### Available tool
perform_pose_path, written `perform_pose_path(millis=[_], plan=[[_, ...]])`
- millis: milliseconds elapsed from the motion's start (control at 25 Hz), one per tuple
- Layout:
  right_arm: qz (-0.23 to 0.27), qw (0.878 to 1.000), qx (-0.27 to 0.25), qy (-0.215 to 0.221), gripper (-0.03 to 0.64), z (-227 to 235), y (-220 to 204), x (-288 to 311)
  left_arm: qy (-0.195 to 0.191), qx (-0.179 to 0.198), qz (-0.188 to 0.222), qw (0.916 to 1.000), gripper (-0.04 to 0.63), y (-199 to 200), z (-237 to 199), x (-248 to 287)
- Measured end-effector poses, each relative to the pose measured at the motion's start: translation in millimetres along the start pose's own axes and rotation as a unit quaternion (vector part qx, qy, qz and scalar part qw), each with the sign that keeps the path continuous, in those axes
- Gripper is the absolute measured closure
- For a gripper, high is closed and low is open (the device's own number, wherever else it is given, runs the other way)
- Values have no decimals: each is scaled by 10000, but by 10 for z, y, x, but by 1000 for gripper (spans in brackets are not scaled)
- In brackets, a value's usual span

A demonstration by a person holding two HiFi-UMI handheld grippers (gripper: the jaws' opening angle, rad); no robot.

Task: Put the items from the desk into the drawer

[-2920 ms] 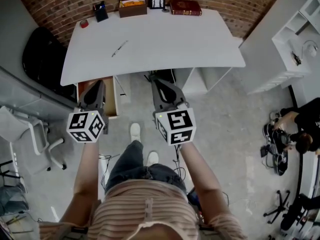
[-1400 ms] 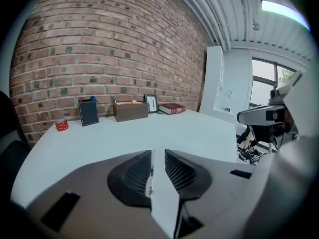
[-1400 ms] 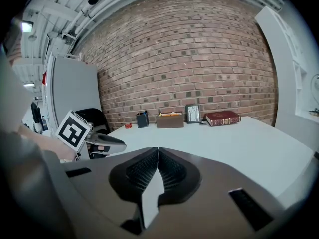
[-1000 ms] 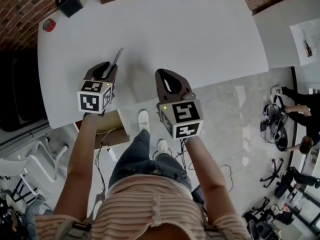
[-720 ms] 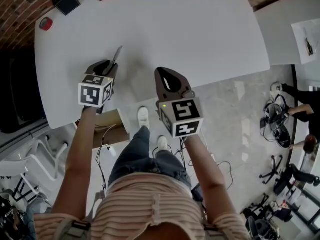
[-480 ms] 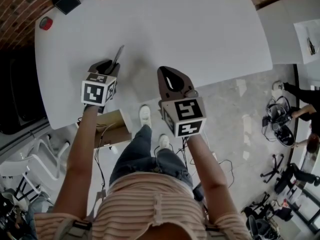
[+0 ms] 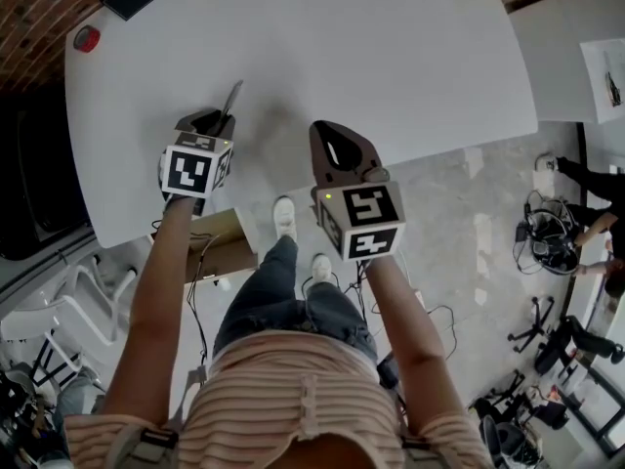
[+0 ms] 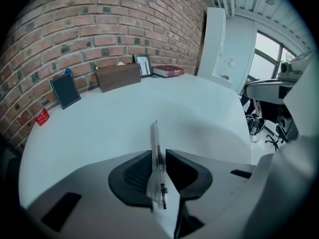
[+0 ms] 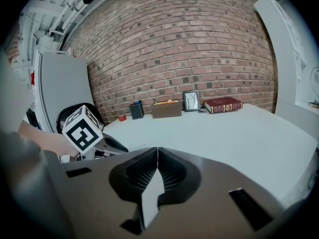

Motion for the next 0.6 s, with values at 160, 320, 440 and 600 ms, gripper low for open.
perform_pose_path(millis=[160, 320, 440, 600], plan=[[-28, 10000, 21, 27, 600, -4, -24, 8, 68, 132, -134, 9998, 521, 32, 46, 14], [-40, 10000, 63, 22, 598, 10, -39, 19, 42, -6, -171, 9998, 541, 36, 36, 26], [-48, 10000, 67, 13, 600, 15, -42, 0, 93, -182, -121, 9997, 547, 28, 35, 10], [-42, 10000, 37, 21, 600, 22, -35, -8, 239, -410, 231, 9986, 548, 39, 32, -34]])
Point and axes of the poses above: the fingertips, and each gripper's own axes: x forward along the fingers, z to its right, y out of its top, the point moved 8 cm from there along -x, backward along the fingers, and after that the axes turned 6 degrees about x, right-handed, at the moved point
